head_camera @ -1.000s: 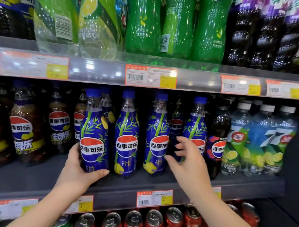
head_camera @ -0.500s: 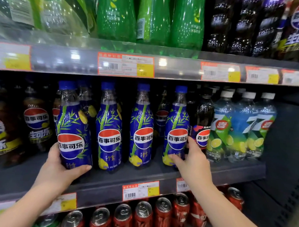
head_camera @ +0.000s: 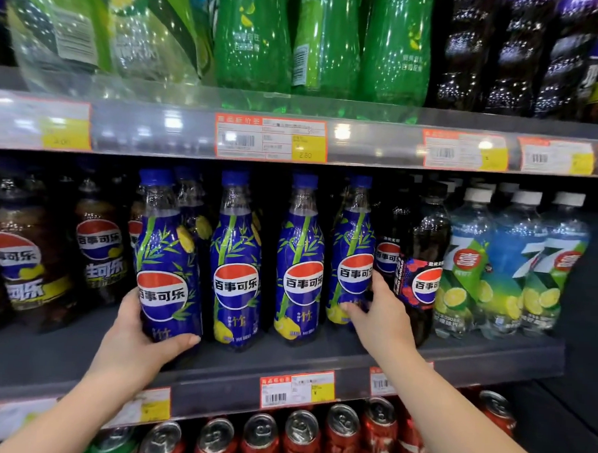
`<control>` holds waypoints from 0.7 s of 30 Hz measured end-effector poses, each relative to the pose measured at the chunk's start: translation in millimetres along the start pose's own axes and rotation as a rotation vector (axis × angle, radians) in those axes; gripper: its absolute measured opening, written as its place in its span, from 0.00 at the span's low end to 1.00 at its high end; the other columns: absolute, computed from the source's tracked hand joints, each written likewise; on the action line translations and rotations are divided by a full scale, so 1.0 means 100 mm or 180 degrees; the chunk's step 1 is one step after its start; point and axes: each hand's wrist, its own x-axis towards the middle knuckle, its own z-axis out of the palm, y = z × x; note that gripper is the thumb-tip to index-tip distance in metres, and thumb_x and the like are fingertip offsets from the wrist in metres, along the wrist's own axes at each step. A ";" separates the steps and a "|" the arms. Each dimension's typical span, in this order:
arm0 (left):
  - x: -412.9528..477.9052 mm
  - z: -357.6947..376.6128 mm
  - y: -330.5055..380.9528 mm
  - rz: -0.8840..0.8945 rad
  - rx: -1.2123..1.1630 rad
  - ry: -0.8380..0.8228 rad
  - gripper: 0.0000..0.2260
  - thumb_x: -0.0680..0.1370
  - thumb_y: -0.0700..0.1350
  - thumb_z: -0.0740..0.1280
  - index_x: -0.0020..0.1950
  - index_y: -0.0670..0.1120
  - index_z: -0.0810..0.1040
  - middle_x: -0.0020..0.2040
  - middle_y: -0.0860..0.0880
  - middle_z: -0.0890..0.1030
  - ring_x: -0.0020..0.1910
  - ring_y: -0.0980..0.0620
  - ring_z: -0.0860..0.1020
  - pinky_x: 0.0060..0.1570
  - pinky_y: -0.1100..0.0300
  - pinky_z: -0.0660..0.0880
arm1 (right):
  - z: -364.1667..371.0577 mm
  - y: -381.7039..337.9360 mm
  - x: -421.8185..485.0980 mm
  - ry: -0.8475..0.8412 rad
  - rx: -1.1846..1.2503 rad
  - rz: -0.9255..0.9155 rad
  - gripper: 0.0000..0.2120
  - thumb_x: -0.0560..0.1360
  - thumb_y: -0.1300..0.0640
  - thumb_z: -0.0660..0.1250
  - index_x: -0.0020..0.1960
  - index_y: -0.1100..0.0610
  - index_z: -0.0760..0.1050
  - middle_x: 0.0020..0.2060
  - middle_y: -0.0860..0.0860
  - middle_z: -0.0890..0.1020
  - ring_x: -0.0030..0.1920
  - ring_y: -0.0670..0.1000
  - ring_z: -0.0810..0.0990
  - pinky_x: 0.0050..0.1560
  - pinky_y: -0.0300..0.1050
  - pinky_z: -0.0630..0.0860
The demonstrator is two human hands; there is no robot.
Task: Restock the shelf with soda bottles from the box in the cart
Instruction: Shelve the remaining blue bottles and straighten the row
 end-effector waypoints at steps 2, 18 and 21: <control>-0.01 0.00 0.02 -0.0022 -0.0012 -0.0020 0.40 0.62 0.36 0.78 0.68 0.52 0.63 0.50 0.52 0.77 0.53 0.47 0.76 0.57 0.50 0.72 | 0.01 0.00 -0.01 -0.0018 -0.0016 0.0016 0.34 0.72 0.56 0.70 0.73 0.50 0.57 0.63 0.52 0.77 0.60 0.55 0.77 0.56 0.48 0.73; 0.01 -0.05 -0.03 -0.0115 0.0158 -0.0151 0.41 0.61 0.37 0.79 0.69 0.51 0.64 0.53 0.50 0.78 0.53 0.48 0.76 0.54 0.53 0.71 | 0.15 -0.61 -0.20 -0.0310 -0.0091 -0.0618 0.44 0.66 0.43 0.73 0.74 0.46 0.52 0.67 0.44 0.69 0.63 0.49 0.74 0.59 0.52 0.75; 0.00 -0.05 -0.02 -0.0104 0.0215 -0.0114 0.41 0.62 0.37 0.79 0.69 0.51 0.64 0.54 0.50 0.77 0.53 0.47 0.75 0.54 0.53 0.71 | 0.21 -0.60 -0.20 -0.0217 -0.0004 -0.0561 0.42 0.66 0.44 0.73 0.72 0.45 0.53 0.66 0.44 0.70 0.60 0.49 0.76 0.55 0.51 0.78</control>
